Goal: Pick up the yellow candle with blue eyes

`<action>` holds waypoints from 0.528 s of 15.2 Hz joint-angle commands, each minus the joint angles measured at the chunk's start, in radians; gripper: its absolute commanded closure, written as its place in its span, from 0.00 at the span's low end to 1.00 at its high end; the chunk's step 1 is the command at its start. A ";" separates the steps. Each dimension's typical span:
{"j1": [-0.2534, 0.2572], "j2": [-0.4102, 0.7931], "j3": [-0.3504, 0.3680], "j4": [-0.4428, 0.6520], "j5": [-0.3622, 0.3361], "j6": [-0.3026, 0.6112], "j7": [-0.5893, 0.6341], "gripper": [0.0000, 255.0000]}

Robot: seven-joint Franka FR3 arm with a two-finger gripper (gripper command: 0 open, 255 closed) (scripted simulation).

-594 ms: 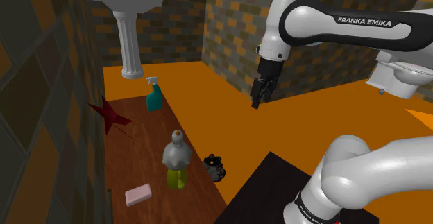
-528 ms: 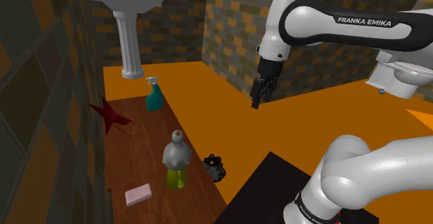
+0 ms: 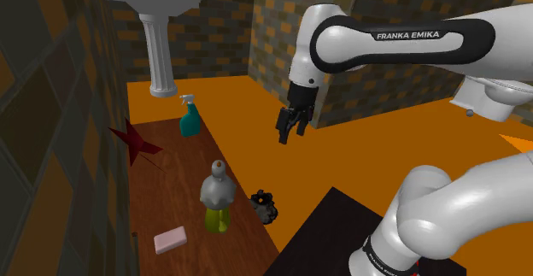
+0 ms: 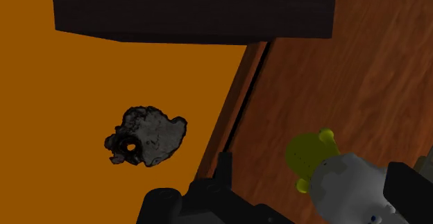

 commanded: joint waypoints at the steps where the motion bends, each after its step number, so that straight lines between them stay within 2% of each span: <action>1: 0.015 0.055 0.025 0.007 0.026 0.062 0.025 0.00; 8: 0.060 0.258 0.100 0.084 0.089 0.236 0.102 0.00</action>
